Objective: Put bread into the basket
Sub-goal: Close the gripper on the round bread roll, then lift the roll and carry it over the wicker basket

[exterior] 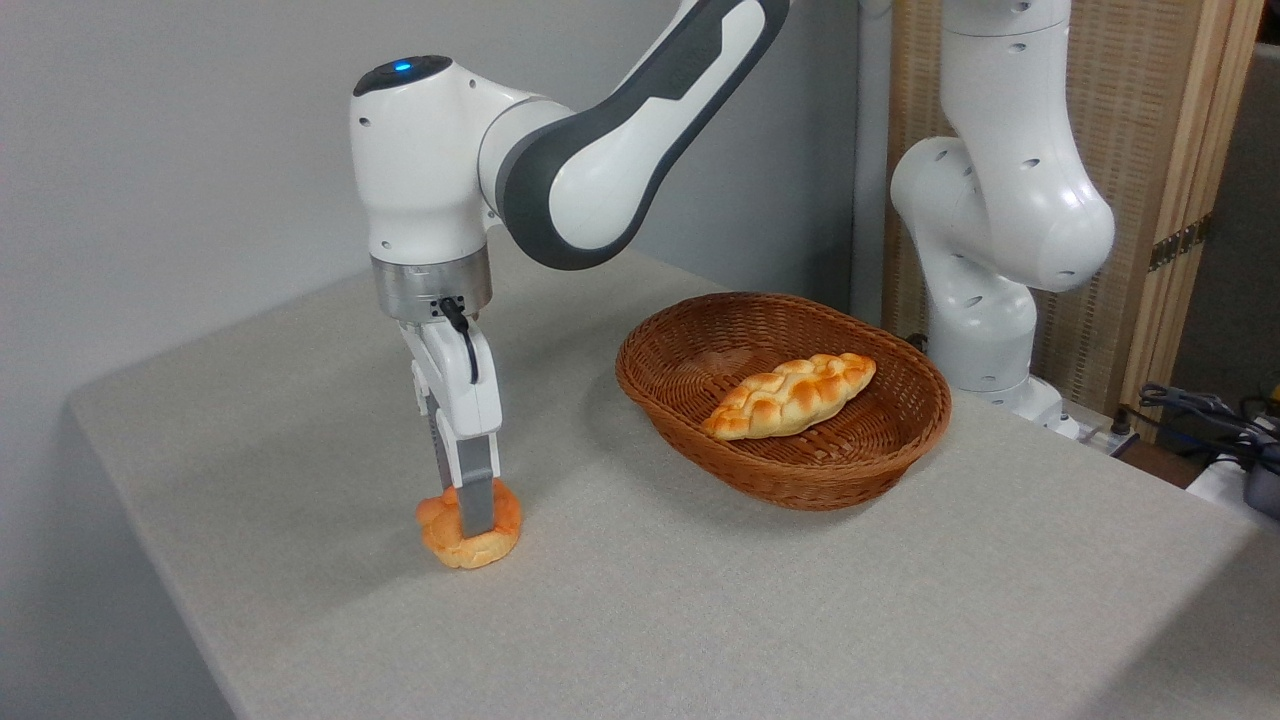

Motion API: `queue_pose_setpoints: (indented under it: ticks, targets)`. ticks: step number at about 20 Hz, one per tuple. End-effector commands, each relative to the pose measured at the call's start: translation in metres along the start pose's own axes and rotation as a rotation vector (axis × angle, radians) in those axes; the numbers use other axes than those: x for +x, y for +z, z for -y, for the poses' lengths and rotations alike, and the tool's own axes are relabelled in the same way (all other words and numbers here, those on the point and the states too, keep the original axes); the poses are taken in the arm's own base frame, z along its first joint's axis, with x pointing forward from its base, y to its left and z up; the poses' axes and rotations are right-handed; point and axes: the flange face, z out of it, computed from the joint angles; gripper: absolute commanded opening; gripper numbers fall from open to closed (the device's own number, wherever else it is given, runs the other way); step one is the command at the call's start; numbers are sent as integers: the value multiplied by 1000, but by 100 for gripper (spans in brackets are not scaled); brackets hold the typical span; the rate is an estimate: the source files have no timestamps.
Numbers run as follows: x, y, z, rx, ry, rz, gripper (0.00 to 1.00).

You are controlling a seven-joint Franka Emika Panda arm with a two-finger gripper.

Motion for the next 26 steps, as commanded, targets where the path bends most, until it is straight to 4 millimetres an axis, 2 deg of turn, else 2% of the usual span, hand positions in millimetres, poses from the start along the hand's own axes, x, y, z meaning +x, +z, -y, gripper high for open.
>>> queue_pose_setpoints:
  ticks: [1, 6, 7, 8, 9, 14, 16, 17, 19, 21, 23, 26]
  targets:
    - [-4, 0, -3, -1, 18, 14, 19]
    - [-7, -8, 1, 5, 5, 3, 16]
    - [-7, -9, 1, 2, -6, -2, 12]
    - [-9, -14, 1, -3, -9, 2, 4]
    - [-14, -20, 0, -16, -6, 15, 2]
    - [-21, -37, 2, -16, -22, 15, 2]
    - [-25, -53, 4, -22, -27, 21, 2]
    - [-31, -62, 6, -29, -38, 29, 2]
    - [-54, -94, 8, -43, -54, 38, 2]
    - [-81, -133, -3, -78, -42, 57, 2]
    - [-110, -160, -19, -139, 25, 84, 2]
    - [-128, -171, -42, -234, 159, 144, 4]
